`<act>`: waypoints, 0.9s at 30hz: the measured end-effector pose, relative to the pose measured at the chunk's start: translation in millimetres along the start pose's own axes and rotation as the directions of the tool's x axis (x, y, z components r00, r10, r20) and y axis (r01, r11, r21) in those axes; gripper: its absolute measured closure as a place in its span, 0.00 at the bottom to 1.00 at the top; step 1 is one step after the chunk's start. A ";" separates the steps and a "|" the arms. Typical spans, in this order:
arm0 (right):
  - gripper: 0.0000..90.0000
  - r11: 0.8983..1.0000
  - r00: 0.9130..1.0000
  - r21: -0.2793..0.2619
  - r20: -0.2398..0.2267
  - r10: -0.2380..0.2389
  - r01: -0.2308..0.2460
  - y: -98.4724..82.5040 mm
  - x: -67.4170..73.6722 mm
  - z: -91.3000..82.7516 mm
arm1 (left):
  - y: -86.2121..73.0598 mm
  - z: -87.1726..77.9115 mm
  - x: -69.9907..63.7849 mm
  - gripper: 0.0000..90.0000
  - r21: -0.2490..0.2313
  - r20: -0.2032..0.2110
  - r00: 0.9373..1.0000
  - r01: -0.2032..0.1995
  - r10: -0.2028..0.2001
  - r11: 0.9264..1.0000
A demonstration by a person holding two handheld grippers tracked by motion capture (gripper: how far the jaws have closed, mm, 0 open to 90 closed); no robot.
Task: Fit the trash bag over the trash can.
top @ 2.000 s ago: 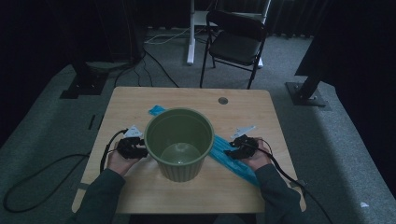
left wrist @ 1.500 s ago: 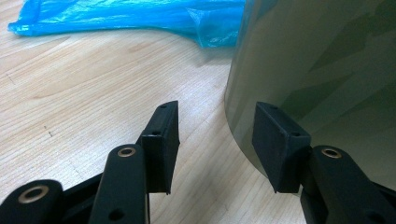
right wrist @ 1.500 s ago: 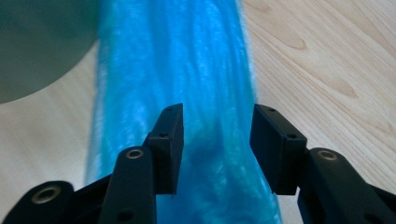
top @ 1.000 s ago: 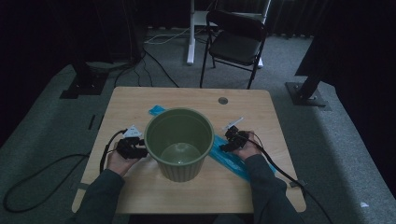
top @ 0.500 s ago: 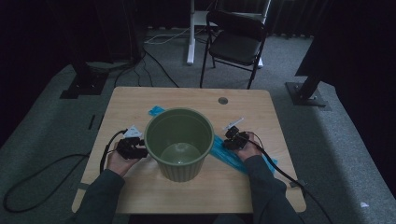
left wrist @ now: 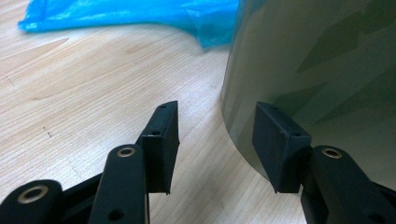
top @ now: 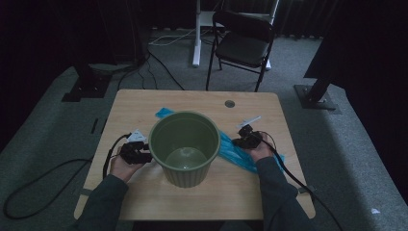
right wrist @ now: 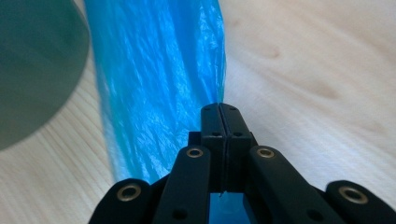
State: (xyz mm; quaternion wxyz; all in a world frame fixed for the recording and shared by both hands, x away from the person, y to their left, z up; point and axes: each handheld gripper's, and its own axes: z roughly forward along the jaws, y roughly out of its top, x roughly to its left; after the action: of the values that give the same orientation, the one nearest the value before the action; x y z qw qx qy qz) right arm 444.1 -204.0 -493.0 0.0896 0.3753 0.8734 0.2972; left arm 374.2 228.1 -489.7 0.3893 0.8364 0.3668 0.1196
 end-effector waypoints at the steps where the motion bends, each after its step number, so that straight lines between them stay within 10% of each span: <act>1: 1.00 1.000 1.000 -0.027 -0.012 0.015 -0.016 1.3 -4.0 -8.8 | -0.1 0.1 0.0 0.57 0.001 0.000 1.000 0.001 -0.001 1.000; 27: 1.00 0.971 0.996 -0.241 -0.093 -0.011 -0.012 48.2 -4.5 -95.4 | 0.2 0.2 -0.2 0.57 0.003 0.001 1.000 -0.004 0.004 1.000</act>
State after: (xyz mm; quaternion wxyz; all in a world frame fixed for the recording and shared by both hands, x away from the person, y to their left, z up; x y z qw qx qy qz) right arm 440.1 -224.2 -388.1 0.0933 0.3476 0.8340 0.4183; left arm 374.2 227.8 -489.7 0.3880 0.8377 0.3652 0.1197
